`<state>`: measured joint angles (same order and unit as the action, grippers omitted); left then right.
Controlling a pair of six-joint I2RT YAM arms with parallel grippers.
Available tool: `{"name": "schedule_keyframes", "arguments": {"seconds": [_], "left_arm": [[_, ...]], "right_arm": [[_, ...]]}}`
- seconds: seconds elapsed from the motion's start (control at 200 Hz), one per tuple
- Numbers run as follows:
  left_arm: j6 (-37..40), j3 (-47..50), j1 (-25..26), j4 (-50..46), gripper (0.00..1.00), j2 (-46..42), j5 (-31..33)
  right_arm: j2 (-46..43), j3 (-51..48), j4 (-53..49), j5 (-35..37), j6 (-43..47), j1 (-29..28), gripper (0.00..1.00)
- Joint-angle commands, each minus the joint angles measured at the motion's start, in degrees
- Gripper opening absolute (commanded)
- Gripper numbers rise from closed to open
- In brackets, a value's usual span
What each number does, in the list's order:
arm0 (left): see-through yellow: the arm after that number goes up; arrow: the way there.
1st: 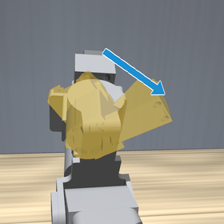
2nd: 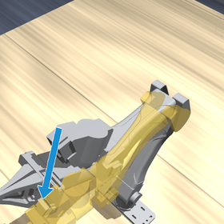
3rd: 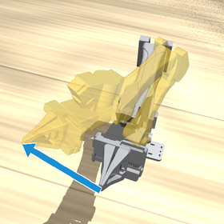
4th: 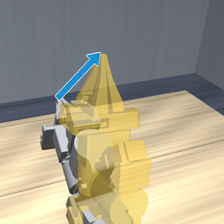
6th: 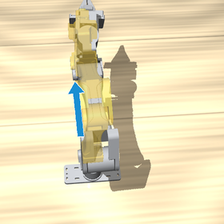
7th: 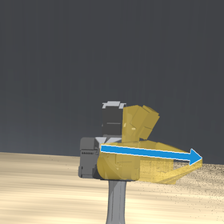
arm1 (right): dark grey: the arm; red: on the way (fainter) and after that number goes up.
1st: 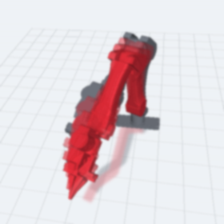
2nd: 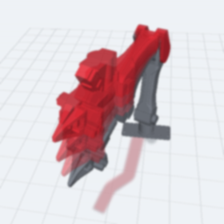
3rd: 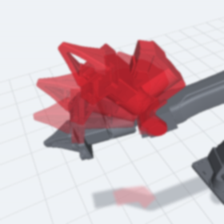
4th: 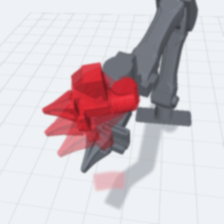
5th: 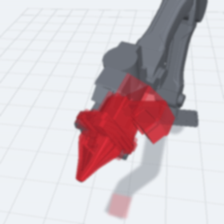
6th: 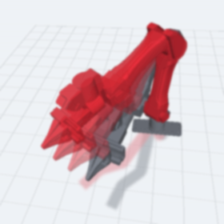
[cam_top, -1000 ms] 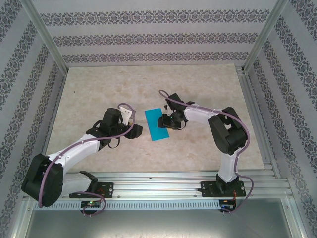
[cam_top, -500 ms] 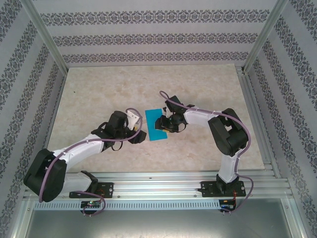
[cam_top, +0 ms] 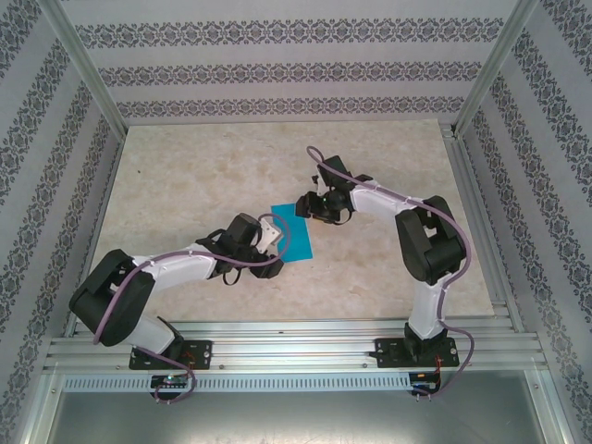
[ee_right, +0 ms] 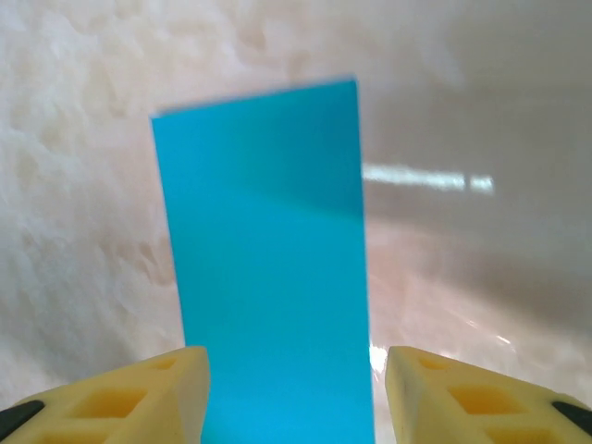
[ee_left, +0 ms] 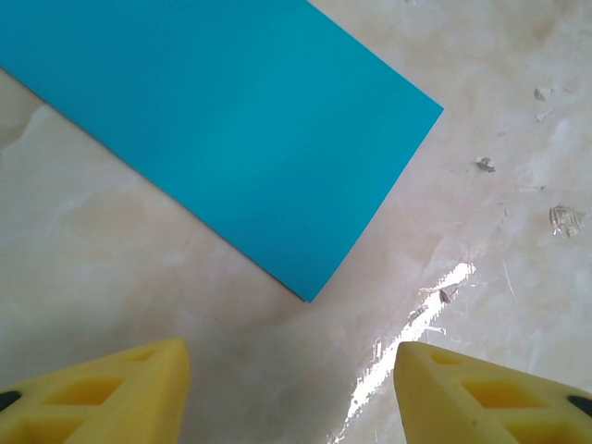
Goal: Fold a paper plane with a square sheet of paper (fold left side to right side)
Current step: Move the square sheet of paper to the center of the table.
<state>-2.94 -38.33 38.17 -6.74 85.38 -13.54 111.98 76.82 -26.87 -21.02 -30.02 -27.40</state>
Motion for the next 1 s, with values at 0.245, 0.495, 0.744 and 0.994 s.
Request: {"name": "schedule_keyframes", "arguments": {"seconds": [0.245, 0.495, 0.744, 0.994], "left_arm": [[2.4, -1.9, 1.5, 1.5, 0.61, 2.7, 0.9], [3.1, -2.7, 2.5, 0.8, 0.61, 4.6, 1.9], [3.5, -2.8, 2.6, 0.7, 0.61, 5.0, 2.0], [4.3, -3.3, 2.9, 0.3, 0.61, 5.8, 2.2]], "right_arm": [[11.9, 15.7, -8.2, 5.6, 6.4, -0.5, 0.58], [15.1, 18.6, -10.4, 5.0, 6.3, -1.2, 0.59], [14.2, 14.8, -8.9, 2.2, 4.2, -2.7, 0.58], [10.8, 10.3, -6.6, 0.5, 2.1, -4.0, 0.58]]}}
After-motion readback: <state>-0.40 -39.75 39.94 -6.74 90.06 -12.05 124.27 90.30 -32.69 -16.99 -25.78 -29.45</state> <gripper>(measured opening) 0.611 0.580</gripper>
